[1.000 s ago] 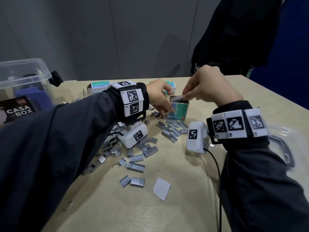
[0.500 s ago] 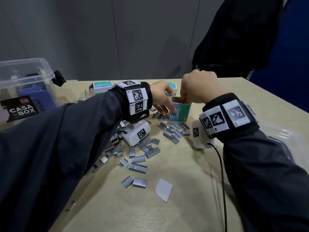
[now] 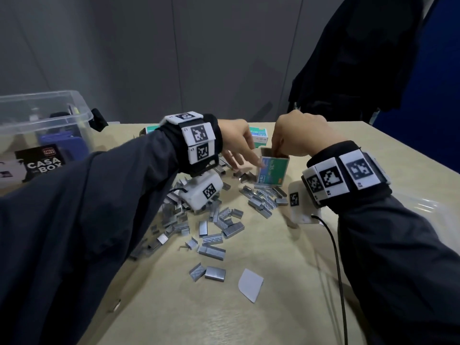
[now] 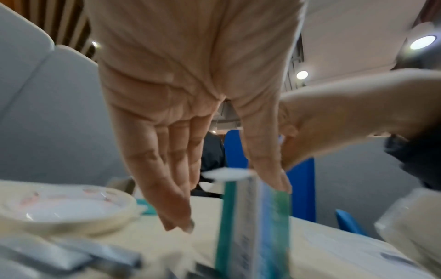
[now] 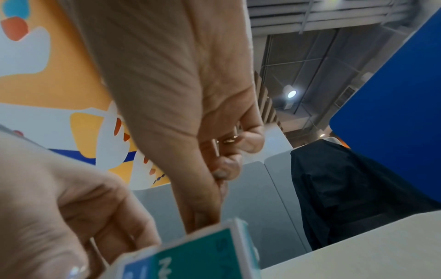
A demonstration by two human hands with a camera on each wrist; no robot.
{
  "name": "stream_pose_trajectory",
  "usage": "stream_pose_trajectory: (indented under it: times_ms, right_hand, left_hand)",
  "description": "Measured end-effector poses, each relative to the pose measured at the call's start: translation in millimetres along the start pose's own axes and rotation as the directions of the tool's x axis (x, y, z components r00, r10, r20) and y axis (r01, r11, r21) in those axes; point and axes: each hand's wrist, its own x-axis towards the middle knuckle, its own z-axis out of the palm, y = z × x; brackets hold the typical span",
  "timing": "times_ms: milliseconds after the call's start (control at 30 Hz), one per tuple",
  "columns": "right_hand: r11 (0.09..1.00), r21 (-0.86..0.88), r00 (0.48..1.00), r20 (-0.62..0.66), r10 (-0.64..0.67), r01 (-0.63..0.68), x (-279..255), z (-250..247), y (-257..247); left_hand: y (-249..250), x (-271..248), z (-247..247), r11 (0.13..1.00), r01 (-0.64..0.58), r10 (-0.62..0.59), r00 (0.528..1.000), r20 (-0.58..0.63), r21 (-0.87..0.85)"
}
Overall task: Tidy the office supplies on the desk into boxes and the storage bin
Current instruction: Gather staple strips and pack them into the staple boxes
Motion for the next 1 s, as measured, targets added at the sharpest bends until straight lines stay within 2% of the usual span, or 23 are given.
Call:
stream_pose_trajectory:
  times_ms: [133, 200, 267, 400, 500, 633, 900, 1000]
  right_hand:
    - [0.993, 0.119, 1.0, -0.011, 0.007, -0.006, 2.8, -3.5, -1.3]
    - [0.987, 0.162, 1.0, 0.002, 0.007, -0.007, 4.1, -2.7, -4.0]
    - [0.984, 0.18, 1.0, 0.006, 0.008, -0.009, 4.9, -0.3, -7.9]
    - [0.986, 0.168, 1.0, 0.011, 0.011, -0.012, 5.6, 4.3, -10.6]
    - [0.985, 0.172, 1.0, 0.015, 0.024, -0.026, 5.9, 5.7, -7.4]
    - [0.981, 0.189, 0.999, 0.018, 0.038, -0.041, 7.1, 9.9, -4.1]
    - [0.98, 0.197, 0.999, 0.009, 0.032, -0.033, 9.7, 18.7, -3.6]
    - [0.975, 0.218, 0.999, -0.016, 0.035, -0.031, 9.0, 18.4, -1.8]
  left_hand:
    - [-18.4, 3.4, -26.6, 0.996, 0.02, -0.01, 0.994, -0.108, 0.092]
    - [-30.9, 8.5, -29.3, 0.968, 0.059, -0.021, 0.987, -0.158, 0.243]
    - [-40.7, 12.4, -26.5, 0.899, 0.087, -0.024, 0.988, -0.151, 0.429]
    - [-44.0, 20.9, -19.7, 0.79, -0.056, 0.141, 0.986, -0.092, 0.61]
    - [-37.7, 27.7, -9.9, 0.722, -0.139, 0.217, 0.976, -0.031, 0.678]
    - [-36.3, 33.6, -2.7, 0.687, -0.153, 0.176, 0.984, 0.042, 0.71]
    - [-46.2, 38.1, 3.2, 0.637, -0.144, 0.147, 0.987, 0.064, 0.757]
    - [-47.1, 39.3, 6.8, 0.584, -0.135, 0.122, 0.989, 0.077, 0.8]
